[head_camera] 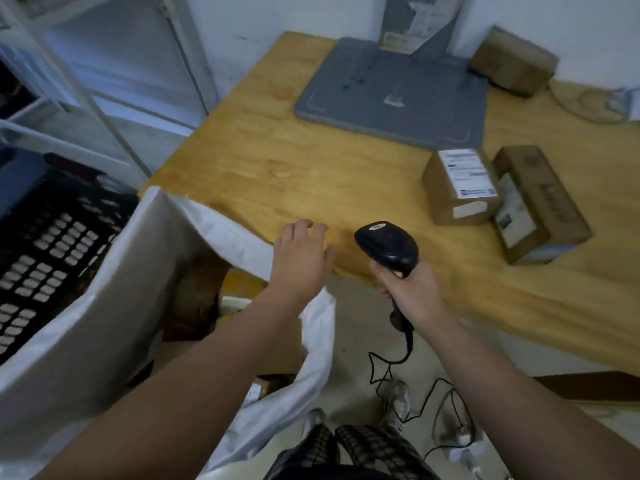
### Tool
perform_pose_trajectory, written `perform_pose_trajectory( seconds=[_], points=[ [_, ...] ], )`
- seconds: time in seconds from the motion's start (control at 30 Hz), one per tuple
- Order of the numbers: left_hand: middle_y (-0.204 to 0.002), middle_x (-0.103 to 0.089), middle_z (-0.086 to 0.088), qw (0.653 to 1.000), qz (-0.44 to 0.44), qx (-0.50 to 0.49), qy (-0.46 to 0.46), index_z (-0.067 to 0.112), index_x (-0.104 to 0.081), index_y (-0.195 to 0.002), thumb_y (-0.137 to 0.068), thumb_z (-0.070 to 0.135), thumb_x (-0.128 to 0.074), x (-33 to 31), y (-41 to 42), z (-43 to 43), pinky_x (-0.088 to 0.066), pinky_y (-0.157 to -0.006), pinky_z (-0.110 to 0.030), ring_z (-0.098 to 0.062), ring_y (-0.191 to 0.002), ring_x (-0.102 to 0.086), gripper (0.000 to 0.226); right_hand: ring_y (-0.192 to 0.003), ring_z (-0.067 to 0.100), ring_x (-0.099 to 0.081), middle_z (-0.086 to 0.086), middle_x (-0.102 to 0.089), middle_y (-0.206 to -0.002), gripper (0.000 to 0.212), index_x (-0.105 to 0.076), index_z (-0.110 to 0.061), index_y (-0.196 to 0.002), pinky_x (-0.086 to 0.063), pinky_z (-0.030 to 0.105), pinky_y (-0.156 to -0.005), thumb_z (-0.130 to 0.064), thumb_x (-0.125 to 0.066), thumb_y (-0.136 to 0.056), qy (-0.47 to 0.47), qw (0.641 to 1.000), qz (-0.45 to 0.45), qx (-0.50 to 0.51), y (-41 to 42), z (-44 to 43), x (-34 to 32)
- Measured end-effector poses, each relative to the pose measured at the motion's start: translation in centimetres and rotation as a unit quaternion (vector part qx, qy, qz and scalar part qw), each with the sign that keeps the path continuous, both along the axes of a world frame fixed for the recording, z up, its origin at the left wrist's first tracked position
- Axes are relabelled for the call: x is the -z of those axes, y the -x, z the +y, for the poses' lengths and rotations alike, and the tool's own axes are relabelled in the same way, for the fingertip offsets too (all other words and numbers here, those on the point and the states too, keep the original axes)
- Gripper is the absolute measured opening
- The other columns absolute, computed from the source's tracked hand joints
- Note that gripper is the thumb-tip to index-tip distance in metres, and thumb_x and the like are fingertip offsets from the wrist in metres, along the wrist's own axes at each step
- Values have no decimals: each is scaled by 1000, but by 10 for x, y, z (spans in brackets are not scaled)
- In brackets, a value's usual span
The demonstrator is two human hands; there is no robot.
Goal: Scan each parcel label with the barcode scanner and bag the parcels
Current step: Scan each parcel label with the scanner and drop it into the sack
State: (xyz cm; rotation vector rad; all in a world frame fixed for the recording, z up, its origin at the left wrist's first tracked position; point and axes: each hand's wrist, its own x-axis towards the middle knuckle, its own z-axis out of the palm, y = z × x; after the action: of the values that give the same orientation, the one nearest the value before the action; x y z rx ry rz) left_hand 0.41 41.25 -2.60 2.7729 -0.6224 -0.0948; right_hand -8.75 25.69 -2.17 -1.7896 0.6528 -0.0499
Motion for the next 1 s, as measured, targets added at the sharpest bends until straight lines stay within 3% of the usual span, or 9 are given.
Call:
perform_pose_trajectory(
  seconds=[0.07,0.17,0.37,0.47,0.57,0.67,0.77,0.87,1.0],
  points=[
    [-144,-40,-9,1000,2,26,17,17,-43,-140,-101,36,-41,-6,1,-36,-28,-107,-38,-29,-132,-33,44,-60,22,-62,19,-66,-68,17,-68,-10,-75,-54,44,-71,-22,-71,-87,8,999,-11,33,6,-28,-7],
    [-142,-40,-8,998,20,58,30,17,-42,-141,-100,37,-44,-11,0,-85,-30,-105,-35,-29,-129,-35,46,-60,21,-63,13,-65,-67,17,-67,-11,-75,-55,44,-71,-22,-71,-87,10,997,-11,72,14,-73,-15],
    [-148,-26,-14,951,261,43,160,12,-28,-148,-96,41,-53,-14,-19,-187,-32,-107,-32,-30,-130,-41,64,-63,15,-62,5,-63,-72,7,-65,-13,-86,-49,19,-55,-17,-71,-87,16,989,-28,141,22,-155,-19],
    [-150,-24,-13,925,319,-23,207,10,-21,-150,-95,46,-54,-17,-36,-233,-35,-99,-32,-30,-132,-39,73,-61,17,-61,4,-63,-67,12,-65,-7,-92,-53,35,-61,-16,-70,-86,39,988,-17,146,16,-190,-15],
    [-147,-38,-13,893,359,-106,249,7,-27,-148,-95,44,-54,-13,-53,-265,-41,-98,-37,-31,-128,-44,70,-69,21,-65,4,-66,-70,14,-66,-10,-86,-56,43,-70,-23,-70,-84,67,988,-4,139,0,-213,-9],
    [-136,-53,-12,869,387,-133,280,7,-42,-136,-97,31,-56,-3,-61,-277,-51,-92,-40,-27,-112,-55,49,-69,18,-66,3,-67,-70,15,-66,-11,-86,-55,31,-65,-25,-67,-84,73,990,13,124,-18,-225,-10],
    [-132,-56,-9,861,389,-130,299,8,-43,-131,-95,28,-60,4,-58,-275,-52,-90,-40,-21,-102,-55,44,-57,9,-59,0,-63,-64,12,-64,-8,-86,-41,11,-48,-20,-65,-85,81,992,4,98,-32,-232,-14],
    [-133,-53,-4,872,367,-105,305,8,-33,-142,-94,27,-62,9,-44,-268,-48,-90,-31,-21,-112,-55,60,-68,0,-60,-4,-66,-77,10,-64,-15,-96,-40,7,-54,-19,-67,-87,55,995,-25,78,-43,-236,-15],
    [-147,-37,-2,839,407,-99,348,10,-7,-153,-87,27,-71,21,-34,-260,-41,-94,-27,-17,-126,-44,93,-75,-13,-61,-12,-67,-90,23,-64,-16,-110,-41,1,-57,-16,-67,-88,-10,998,-32,46,-51,-237,-12]
  ],
)
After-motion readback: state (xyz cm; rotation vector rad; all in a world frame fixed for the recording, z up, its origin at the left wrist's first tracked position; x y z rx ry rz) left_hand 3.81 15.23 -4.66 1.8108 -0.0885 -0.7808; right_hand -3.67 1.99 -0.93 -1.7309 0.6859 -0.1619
